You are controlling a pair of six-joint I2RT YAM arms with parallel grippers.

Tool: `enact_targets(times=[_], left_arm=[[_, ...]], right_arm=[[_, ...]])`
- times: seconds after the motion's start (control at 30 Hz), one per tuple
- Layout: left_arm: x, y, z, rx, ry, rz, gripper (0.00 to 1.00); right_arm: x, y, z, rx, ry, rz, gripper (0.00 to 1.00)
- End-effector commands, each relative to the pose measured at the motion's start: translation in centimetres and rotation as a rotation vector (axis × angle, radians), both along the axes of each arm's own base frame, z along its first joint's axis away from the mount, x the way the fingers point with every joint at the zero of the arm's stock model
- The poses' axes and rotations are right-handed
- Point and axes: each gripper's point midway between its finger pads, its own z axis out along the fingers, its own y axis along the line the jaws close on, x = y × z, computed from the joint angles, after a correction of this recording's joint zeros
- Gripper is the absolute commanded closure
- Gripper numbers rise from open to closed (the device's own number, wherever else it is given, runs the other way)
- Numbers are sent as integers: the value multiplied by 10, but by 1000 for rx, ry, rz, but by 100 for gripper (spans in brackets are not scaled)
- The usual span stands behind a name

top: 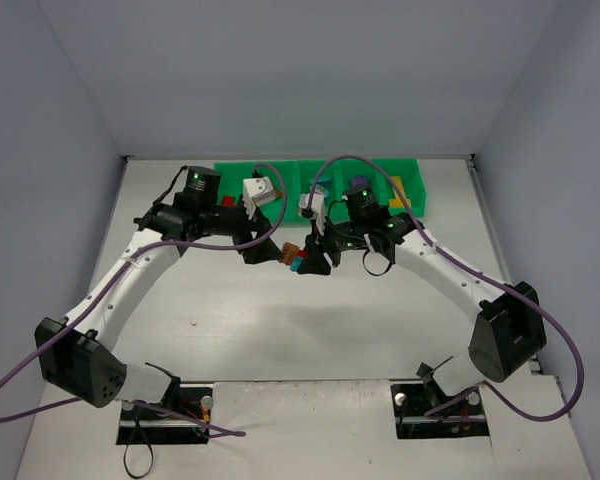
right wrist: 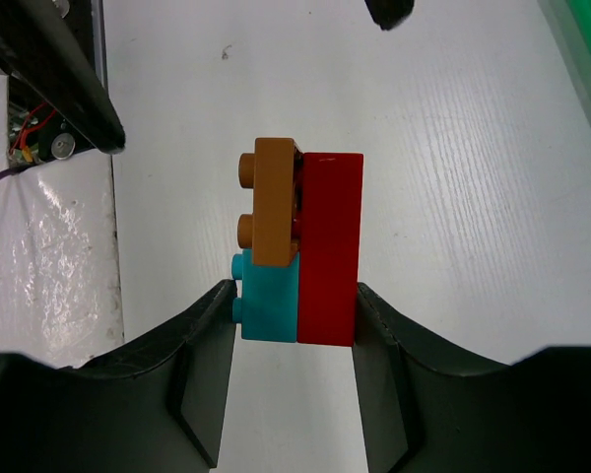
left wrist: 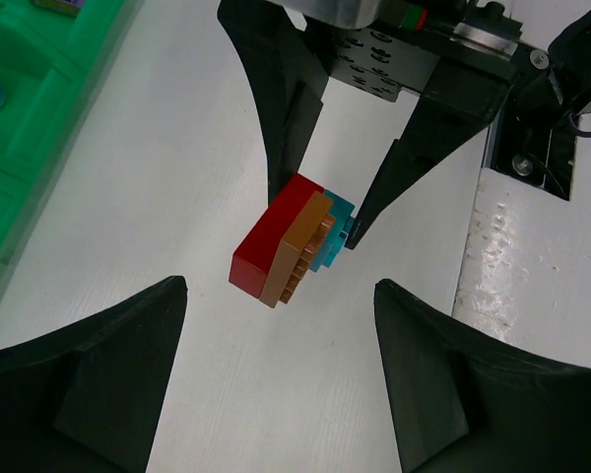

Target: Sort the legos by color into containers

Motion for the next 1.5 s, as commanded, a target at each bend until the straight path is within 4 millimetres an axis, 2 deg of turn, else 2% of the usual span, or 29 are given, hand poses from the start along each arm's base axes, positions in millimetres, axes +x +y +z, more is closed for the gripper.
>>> enact_targets(times=[0.0, 0.33, 0.6, 0.63, 0.67, 0.77, 0.93, 1.03, 1.07, 1.2, 1.37, 1.47], left_arm=[[-1, -11, 33, -65, -109, -77, 30], [-4, -31, 25, -77, -65, -148, 37], [-7, -32, 16, -65, -33, -172, 47], [-6, -32, 17, -68, -35, -173, 50], [-9, -33, 18, -76, -28, -184, 61], [-13, -35, 18, -88, -17, -204, 77], [-23, -34, 12, -98, 17, -232, 88], [-34, -31, 8, -106, 37, -258, 93], [-44, -27, 2, -102, 50, -275, 96], [-56, -23, 1, -106, 70, -292, 97], [-66, -20, 1, -115, 79, -303, 97], [-65, -17, -3, -108, 87, -281, 97]], right_arm=[[-5, 10, 46, 97, -93, 58, 100], [-7, 13, 47, 105, -83, 74, 100], [-6, 14, 45, 103, -77, 76, 100], [-6, 14, 45, 103, -77, 76, 100], [-5, 14, 45, 103, -77, 75, 100], [-4, 15, 40, 95, -68, 71, 100], [-2, 15, 36, 88, -55, 65, 100], [3, 13, 33, 82, -38, 50, 100], [13, 7, 26, 70, -18, 16, 100], [23, 0, 22, 63, -2, -24, 100], [44, -11, 15, 58, 39, -102, 100], [55, -15, 11, 31, 31, -165, 100]])
